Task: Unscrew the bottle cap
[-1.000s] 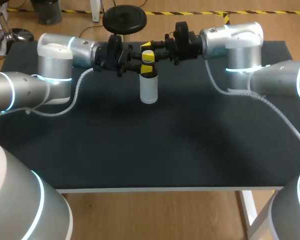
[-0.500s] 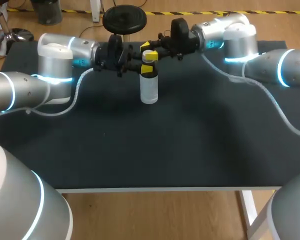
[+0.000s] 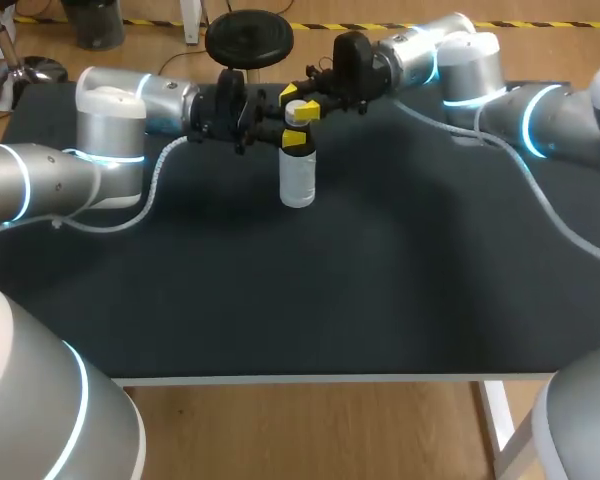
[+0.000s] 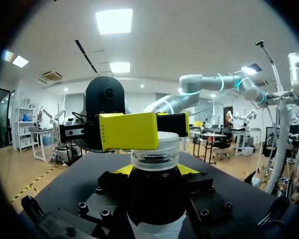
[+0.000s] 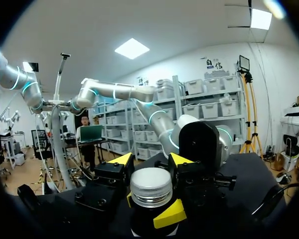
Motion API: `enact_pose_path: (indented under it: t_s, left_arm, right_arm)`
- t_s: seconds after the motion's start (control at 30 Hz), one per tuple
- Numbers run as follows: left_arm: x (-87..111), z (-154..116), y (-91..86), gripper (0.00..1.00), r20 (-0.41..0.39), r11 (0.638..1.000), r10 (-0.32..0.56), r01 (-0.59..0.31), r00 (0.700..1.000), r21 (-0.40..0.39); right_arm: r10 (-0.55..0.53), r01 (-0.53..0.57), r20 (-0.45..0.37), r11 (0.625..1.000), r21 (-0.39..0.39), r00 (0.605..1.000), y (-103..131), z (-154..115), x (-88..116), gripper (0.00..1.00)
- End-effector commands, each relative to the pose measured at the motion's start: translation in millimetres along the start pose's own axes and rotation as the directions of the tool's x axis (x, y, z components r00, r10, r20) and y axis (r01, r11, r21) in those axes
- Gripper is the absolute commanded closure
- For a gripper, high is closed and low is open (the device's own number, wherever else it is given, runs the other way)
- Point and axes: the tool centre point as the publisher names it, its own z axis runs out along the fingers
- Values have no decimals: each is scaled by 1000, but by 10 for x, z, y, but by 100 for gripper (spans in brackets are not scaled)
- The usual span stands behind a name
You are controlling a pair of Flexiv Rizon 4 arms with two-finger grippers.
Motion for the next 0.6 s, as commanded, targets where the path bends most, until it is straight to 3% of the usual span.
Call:
enact_pose_path:
  t_s: [0.03, 0.2, 0.3, 0.6]
  left_arm:
    - [-18, 5, -23, 100, -1, 1000, 0, 0, 1000, -1]
    - [-18, 5, -23, 100, -1, 1000, 0, 0, 1000, -1]
    - [-18, 5, -23, 100, -1, 1000, 0, 0, 1000, -1]
    - [-18, 5, -23, 100, -1, 1000, 0, 0, 1000, -1]
  right_arm:
    - [12, -11, -569, 1000, 4, 822, -22, -9, -56, 100]
    - [17, -22, -626, 1000, 0, 780, -20, 6, -32, 100]
    - [19, -24, -634, 1000, 1, 774, -20, 7, -28, 100]
    - [-30, 18, -578, 999, -26, 816, 86, -41, -71, 100]
